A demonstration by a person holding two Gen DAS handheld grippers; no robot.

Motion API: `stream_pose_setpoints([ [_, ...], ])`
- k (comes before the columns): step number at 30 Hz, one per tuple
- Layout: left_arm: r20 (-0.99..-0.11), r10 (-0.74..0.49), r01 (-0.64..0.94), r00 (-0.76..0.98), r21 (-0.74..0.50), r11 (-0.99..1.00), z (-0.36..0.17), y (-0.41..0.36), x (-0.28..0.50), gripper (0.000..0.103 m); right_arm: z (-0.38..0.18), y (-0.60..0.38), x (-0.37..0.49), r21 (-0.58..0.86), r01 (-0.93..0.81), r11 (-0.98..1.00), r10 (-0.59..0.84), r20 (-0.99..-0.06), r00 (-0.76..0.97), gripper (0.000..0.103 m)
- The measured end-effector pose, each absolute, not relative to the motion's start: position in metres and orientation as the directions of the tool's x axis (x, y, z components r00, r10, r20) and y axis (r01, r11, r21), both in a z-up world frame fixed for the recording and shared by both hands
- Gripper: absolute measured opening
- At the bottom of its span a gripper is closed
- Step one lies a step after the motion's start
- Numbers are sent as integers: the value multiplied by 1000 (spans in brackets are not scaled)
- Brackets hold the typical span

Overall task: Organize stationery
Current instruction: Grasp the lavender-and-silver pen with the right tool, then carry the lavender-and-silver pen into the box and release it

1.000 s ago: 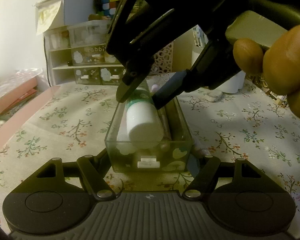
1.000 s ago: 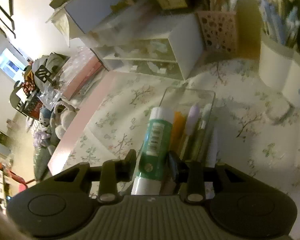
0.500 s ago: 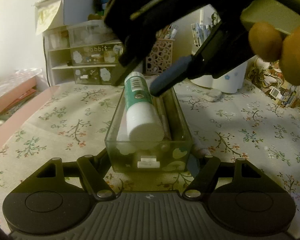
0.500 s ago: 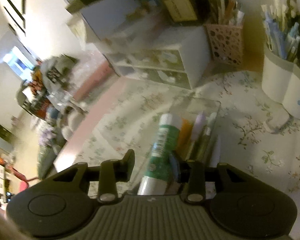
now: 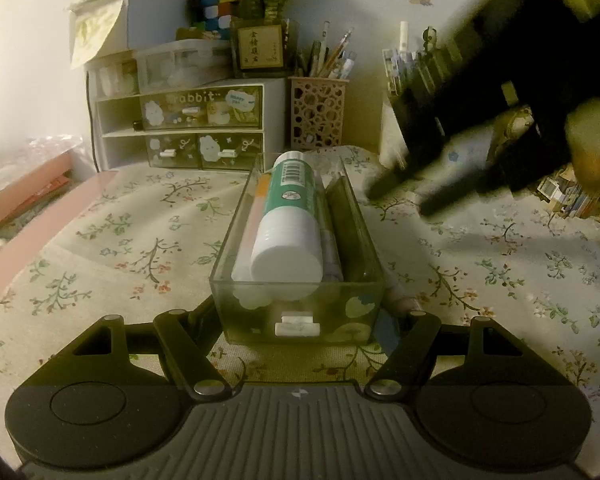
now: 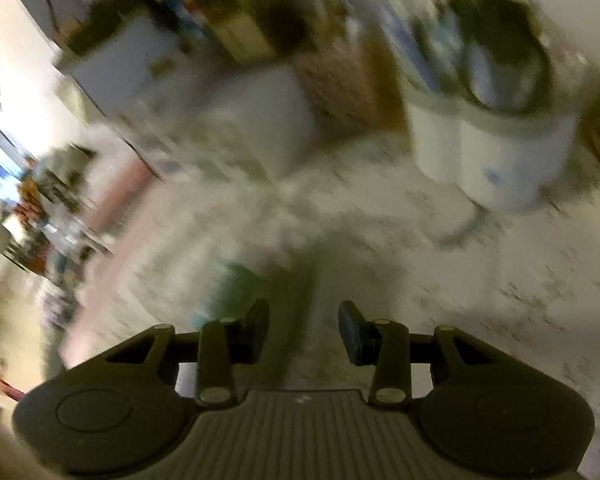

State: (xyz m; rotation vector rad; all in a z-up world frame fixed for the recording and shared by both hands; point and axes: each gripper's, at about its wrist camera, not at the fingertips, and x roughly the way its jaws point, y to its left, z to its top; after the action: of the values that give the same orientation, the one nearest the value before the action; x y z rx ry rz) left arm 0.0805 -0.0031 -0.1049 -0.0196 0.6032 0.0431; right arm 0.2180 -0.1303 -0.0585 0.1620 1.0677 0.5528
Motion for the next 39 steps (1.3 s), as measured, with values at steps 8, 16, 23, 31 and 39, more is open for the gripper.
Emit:
stream_pose_setpoints([
  [8, -568, 40, -48, 822, 0, 999, -105, -4, 81, 72, -73, -118, 203, 331, -482, 812, 500, -820, 279, 47],
  [16, -567, 41, -48, 823, 2, 999, -105, -5, 81, 72, -79, -105, 211, 248, -480, 842, 430, -845, 318, 30],
  [23, -567, 41, -46, 822, 6, 999, -104, -6, 81, 72, -78, -138, 214, 384, -342, 858, 489, -813, 315, 29],
  [31, -568, 42, -44, 822, 9, 999, -105, -6, 81, 72, -49, -159, 212, 502, -261, 824, 566, -739, 365, 29],
  [39, -569, 41, -43, 821, 10, 999, -105, -6, 82, 72, -37, -158, 212, 583, -229, 779, 623, -684, 379, 29],
])
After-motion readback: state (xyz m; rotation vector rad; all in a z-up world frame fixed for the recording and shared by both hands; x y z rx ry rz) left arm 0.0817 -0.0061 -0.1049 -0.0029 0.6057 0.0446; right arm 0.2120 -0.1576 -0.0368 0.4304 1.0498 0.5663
